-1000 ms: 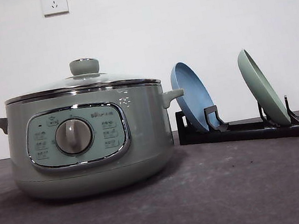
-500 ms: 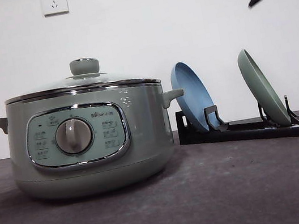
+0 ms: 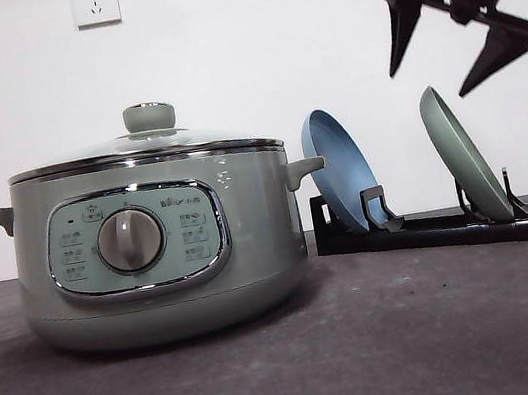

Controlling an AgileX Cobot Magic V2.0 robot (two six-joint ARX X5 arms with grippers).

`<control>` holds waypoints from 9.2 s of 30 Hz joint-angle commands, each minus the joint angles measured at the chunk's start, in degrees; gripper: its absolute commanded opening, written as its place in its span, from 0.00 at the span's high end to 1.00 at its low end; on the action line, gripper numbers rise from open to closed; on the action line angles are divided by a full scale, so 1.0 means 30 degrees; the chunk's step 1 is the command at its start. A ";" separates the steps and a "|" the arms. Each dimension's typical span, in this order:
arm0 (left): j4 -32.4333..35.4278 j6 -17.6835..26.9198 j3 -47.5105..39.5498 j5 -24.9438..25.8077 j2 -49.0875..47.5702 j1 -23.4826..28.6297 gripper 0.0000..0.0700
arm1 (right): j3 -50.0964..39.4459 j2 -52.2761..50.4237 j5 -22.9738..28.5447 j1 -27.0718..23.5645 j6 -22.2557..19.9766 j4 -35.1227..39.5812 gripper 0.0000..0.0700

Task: Transfer potato from steamer to green plate

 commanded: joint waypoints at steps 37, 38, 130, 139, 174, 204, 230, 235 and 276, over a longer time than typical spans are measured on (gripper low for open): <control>-0.1160 -0.0403 0.0459 0.0087 0.0000 -0.0095 0.03 | 0.1209 -0.2310 -0.3534 -0.0482 0.0695 0.1281 0.99; -0.1145 -0.0344 0.0459 0.0087 0.0000 -0.0095 0.03 | 0.1209 -0.2892 -0.3790 -0.0425 0.0623 0.1063 0.99; -0.1103 0.0110 0.0459 0.0082 0.0036 -0.0095 0.03 | -1.4630 -1.1225 0.7345 1.9052 -0.0105 -0.2524 0.31; -0.1103 0.0110 0.0459 0.0080 0.0036 -0.0096 0.03 | -1.4630 -1.6495 0.2709 1.3057 0.0042 -0.0833 0.22; -0.9861 0.1618 1.0166 -0.3209 1.2109 -0.0264 0.04 | -1.4637 -2.4213 0.2494 0.7368 0.0186 -0.2814 0.00; -1.1093 0.2052 1.8797 -0.6611 2.2789 -0.2271 0.11 | -1.4637 -2.4195 0.3059 0.7368 -0.0452 -0.2412 0.00; -1.1716 0.2174 1.8797 -0.7351 2.3120 -0.2900 0.35 | -1.4637 -2.4195 0.3056 0.7368 -0.0444 -0.2412 0.00; -1.1645 0.2172 1.8797 -0.7351 2.3146 -0.2899 0.45 | -1.4637 -2.4195 0.3059 0.7368 -0.0444 -0.2412 0.00; -1.4530 0.2174 2.6047 -0.7606 2.2856 -0.2632 1.00 | -1.4637 -2.4195 0.3637 0.7368 -0.0423 -0.2558 0.00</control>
